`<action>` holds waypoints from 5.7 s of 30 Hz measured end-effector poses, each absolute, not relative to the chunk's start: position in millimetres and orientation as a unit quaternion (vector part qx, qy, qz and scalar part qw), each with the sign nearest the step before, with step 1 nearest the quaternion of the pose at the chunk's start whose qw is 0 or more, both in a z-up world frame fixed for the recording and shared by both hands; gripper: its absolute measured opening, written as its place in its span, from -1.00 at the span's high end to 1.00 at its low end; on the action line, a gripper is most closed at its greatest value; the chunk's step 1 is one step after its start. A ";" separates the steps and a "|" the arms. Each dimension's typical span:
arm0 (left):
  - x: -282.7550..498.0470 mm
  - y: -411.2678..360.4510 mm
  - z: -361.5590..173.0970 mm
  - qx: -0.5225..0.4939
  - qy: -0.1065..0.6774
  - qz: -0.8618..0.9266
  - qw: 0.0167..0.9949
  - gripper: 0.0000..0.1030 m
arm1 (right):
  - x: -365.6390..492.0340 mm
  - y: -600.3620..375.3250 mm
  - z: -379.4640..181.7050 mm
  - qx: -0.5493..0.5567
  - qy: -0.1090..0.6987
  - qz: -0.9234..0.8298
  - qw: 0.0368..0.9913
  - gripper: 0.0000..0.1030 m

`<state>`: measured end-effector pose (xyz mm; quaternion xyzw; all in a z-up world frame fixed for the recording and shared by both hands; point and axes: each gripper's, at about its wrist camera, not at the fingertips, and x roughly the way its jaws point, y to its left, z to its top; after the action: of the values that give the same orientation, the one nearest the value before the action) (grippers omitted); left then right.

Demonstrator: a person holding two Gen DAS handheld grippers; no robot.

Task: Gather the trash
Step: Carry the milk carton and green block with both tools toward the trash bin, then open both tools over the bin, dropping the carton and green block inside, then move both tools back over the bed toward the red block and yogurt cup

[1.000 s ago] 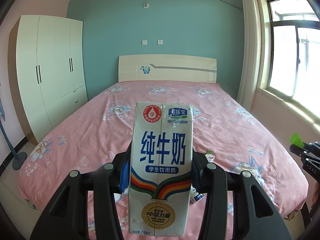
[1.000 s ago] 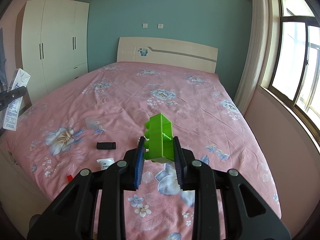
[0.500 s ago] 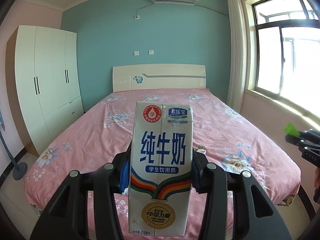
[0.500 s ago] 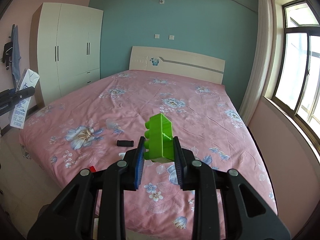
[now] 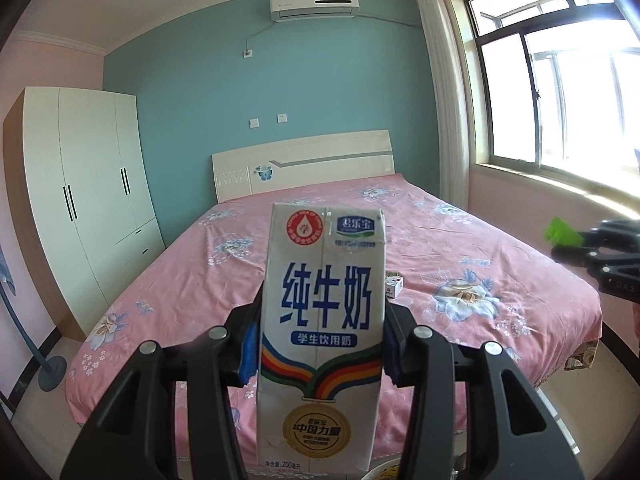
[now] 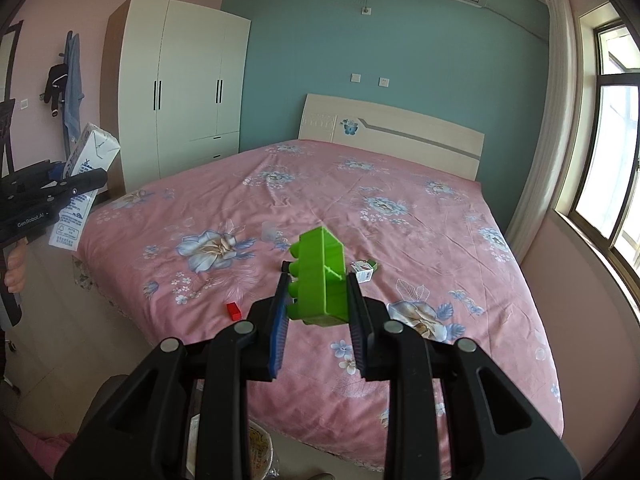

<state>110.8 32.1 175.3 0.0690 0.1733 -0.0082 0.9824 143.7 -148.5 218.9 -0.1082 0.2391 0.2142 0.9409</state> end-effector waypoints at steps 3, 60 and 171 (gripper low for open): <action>97.2 24.2 166.5 0.079 0.172 -0.016 0.982 0.04 | 129.8 -144.7 206.8 -0.114 0.248 0.225 0.935 0.45; 144.6 14.2 -167.3 0.011 0.556 -0.087 0.827 0.04 | 131.0 -78.3 -134.6 -0.053 0.557 0.299 0.773 0.45; 217.0 22.6 -83.9 0.055 0.465 -0.087 0.879 -0.61 | 201.9 -104.4 -42.1 -0.075 0.461 0.218 0.857 -0.40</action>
<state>217.0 22.6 -83.9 0.0549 0.4655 -0.0868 0.8791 201.9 -104.4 -42.1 -0.0749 0.4612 0.2183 0.8567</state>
